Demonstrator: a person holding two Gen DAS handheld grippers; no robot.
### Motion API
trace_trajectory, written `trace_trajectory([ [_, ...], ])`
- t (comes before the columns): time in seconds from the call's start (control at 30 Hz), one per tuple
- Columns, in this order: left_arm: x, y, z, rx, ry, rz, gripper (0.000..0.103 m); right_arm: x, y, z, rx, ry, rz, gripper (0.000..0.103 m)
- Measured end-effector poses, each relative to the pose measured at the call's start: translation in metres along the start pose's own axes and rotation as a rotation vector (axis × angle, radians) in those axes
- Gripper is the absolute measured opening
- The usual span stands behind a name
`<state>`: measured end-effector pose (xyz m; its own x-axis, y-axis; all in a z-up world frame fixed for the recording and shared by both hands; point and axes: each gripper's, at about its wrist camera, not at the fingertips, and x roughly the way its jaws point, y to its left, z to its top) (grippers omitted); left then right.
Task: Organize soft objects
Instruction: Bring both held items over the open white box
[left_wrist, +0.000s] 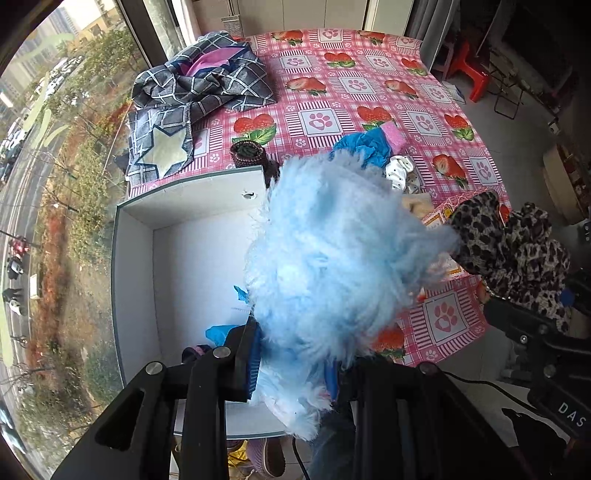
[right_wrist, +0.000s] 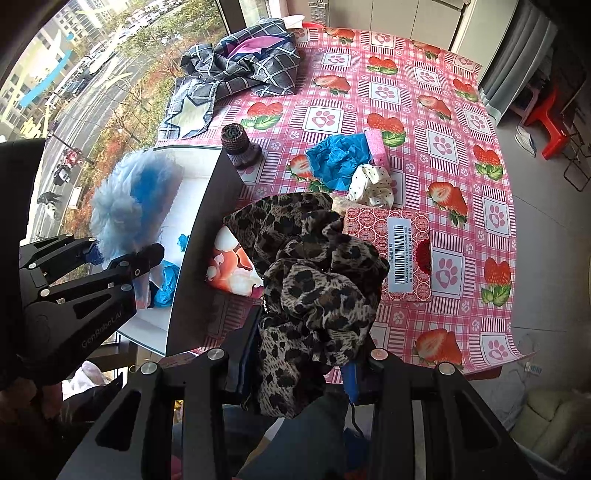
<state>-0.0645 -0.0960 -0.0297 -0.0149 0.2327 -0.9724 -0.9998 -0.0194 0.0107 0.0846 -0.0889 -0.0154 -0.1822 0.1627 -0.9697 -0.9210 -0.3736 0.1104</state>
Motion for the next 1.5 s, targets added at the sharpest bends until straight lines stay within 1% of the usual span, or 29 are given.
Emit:
trace_trajectory([
  [0.4,-0.001,0.012,-0.004,-0.035,-0.010,0.019,0.030,0.005,0.012,0.005,-0.039,0.013,0.003,0.039],
  [0.83,0.000,0.015,-0.004,-0.041,-0.009,0.020,0.030,0.006,0.016,0.006,-0.047,0.014,0.003,0.039],
  [1.0,0.000,0.024,-0.005,-0.053,-0.007,0.020,0.030,0.008,0.020,0.009,-0.057,0.018,0.004,0.039],
  [1.2,0.002,0.045,-0.008,-0.115,-0.010,0.025,0.030,0.013,0.033,0.013,-0.094,0.031,0.008,0.039],
  [1.4,0.010,0.077,-0.018,-0.222,0.014,0.047,0.030,0.019,0.050,0.021,-0.140,0.043,0.027,0.039],
  [1.5,0.014,0.086,-0.023,-0.247,0.028,0.055,0.030,0.023,0.061,0.027,-0.166,0.047,0.038,0.039],
])
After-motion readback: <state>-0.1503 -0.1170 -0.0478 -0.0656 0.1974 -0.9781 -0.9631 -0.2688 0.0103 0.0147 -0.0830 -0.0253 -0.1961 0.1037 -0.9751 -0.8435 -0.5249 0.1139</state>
